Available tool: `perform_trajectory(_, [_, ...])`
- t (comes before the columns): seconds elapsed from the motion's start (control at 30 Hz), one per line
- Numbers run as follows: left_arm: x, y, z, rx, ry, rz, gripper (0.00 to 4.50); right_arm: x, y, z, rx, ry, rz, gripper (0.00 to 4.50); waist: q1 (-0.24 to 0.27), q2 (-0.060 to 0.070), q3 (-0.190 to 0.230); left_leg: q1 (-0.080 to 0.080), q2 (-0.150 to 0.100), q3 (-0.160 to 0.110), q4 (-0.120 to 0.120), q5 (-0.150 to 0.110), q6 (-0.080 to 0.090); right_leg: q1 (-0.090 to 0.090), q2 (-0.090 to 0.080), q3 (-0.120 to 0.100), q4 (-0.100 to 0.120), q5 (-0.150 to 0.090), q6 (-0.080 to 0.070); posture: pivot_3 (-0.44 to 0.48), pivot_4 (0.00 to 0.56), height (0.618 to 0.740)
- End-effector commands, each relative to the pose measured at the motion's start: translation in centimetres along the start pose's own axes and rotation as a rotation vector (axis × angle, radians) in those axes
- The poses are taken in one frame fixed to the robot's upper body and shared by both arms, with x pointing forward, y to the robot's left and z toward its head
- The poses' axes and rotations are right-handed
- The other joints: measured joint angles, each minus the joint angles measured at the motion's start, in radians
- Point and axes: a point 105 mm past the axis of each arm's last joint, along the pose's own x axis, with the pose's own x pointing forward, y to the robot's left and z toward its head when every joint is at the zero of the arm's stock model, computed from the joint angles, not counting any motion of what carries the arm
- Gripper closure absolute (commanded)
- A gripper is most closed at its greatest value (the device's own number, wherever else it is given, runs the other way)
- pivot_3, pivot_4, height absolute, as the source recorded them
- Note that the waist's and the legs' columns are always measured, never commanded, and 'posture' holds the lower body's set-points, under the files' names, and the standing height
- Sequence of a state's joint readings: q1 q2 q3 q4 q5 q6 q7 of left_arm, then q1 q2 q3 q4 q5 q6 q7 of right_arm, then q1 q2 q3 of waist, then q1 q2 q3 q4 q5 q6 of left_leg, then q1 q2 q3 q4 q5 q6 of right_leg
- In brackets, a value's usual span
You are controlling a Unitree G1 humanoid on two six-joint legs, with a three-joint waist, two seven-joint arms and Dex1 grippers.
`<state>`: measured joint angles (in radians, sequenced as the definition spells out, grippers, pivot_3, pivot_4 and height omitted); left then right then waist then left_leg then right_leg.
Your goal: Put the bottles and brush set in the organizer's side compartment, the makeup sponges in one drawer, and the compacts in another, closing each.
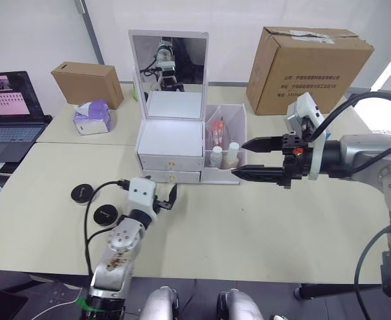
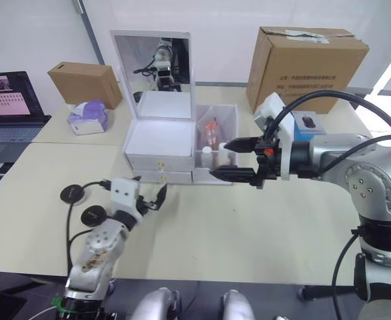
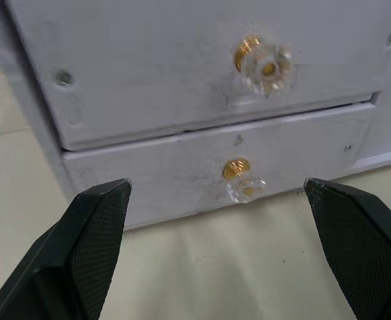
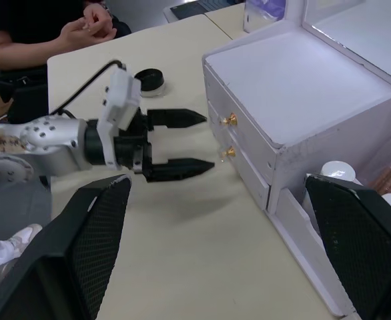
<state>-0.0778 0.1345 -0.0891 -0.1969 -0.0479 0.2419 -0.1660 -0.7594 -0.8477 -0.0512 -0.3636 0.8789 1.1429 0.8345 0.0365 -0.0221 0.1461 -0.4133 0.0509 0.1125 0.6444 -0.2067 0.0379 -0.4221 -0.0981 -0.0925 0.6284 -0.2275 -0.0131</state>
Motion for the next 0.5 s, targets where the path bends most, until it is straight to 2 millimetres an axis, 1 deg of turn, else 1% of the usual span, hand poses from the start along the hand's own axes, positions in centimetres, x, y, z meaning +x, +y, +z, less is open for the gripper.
perform_trajectory(0.03, [0.9, -1.5, 0.6, 0.014, -0.042, 0.0, 0.05, -0.1, 0.3, 1.1, -0.039, -0.023, 0.002, 0.0, 0.001, 0.0, 0.0, 0.0, 0.0, 0.0, 0.0, 0.0, 0.0, 0.0, 0.0, 0.0, 0.0, 0.0, 0.0, 0.0, 0.15, 0.731])
perform_trajectory(0.13, [1.4, -2.4, 0.4, -0.016, -0.04, -0.007, 0.05, -0.1, 0.3, 1.2, -0.038, -0.025, 0.004, 0.0, 0.001, 0.0, 0.0, -0.001, 0.0, 0.0, 0.0, 0.0, 0.0, 0.0, 0.0, 0.0, 0.0, 0.0, 0.0, 0.0, 0.15, 0.731])
perform_trajectory(0.27, [2.3, -2.2, 0.7, -0.014, -0.064, 0.06, 0.05, -0.1, 0.6, 1.1, -0.036, -0.025, 0.004, 0.0, 0.001, 0.0, 0.0, -0.001, 0.0, 0.0, 0.0, 0.0, 0.0, 0.0, 0.0, 0.0, 0.0, 0.0, 0.0, 0.0, 0.15, 0.731])
perform_trajectory(0.37, [2.7, -2.4, 1.0, -0.038, -0.082, 0.083, 0.64, -0.3, 0.7, 1.0, -0.033, -0.016, -0.005, 0.0, 0.001, 0.0, 0.0, -0.001, 0.0, -0.001, 0.0, 0.0, 0.0, 0.0, 0.0, -0.001, 0.0, 0.0, 0.0, 0.0, 0.15, 0.731])
perform_trajectory(0.5, [2.8, -2.3, 1.1, -0.048, -0.098, 0.106, 1.85, -0.5, 0.7, 0.8, -0.032, -0.006, -0.017, 0.0, 0.002, 0.0, 0.0, -0.001, 0.0, -0.001, 0.001, 0.0, 0.0, 0.0, 0.0, -0.001, 0.0, 0.0, 0.0, 0.0, 0.15, 0.731])
